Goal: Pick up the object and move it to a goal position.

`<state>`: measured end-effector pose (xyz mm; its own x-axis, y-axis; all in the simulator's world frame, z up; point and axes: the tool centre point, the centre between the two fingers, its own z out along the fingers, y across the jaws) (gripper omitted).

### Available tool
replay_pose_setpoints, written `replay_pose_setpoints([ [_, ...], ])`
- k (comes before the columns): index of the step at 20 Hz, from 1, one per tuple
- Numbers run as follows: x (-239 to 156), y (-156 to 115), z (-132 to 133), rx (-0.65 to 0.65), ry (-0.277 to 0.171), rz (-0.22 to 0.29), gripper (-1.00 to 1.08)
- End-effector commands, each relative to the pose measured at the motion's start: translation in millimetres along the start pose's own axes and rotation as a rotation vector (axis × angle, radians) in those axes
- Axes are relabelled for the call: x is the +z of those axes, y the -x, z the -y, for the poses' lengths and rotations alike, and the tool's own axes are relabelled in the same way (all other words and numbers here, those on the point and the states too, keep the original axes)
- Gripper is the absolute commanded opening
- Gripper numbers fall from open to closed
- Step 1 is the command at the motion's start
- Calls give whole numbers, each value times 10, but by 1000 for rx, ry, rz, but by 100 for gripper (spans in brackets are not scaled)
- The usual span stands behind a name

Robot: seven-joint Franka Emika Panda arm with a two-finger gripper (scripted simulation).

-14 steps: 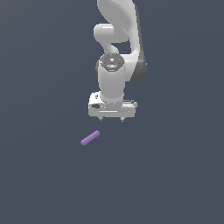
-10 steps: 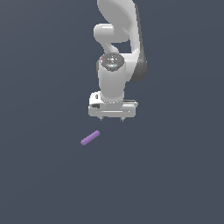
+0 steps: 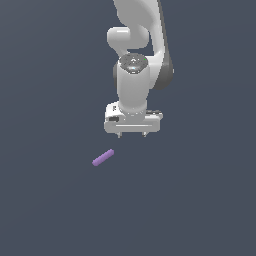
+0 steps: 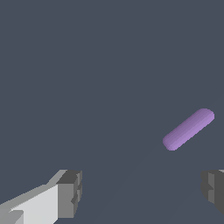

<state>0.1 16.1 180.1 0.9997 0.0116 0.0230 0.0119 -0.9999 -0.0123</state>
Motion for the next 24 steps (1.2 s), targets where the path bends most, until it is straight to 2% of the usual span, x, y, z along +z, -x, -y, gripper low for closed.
replay_pose_setpoints([
  [1, 14, 0, -16, 8, 0, 1, 100],
  [11, 224, -59, -250, 172, -7, 7, 100],
  [24, 824, -128, -963, 632, 2, 18, 100],
])
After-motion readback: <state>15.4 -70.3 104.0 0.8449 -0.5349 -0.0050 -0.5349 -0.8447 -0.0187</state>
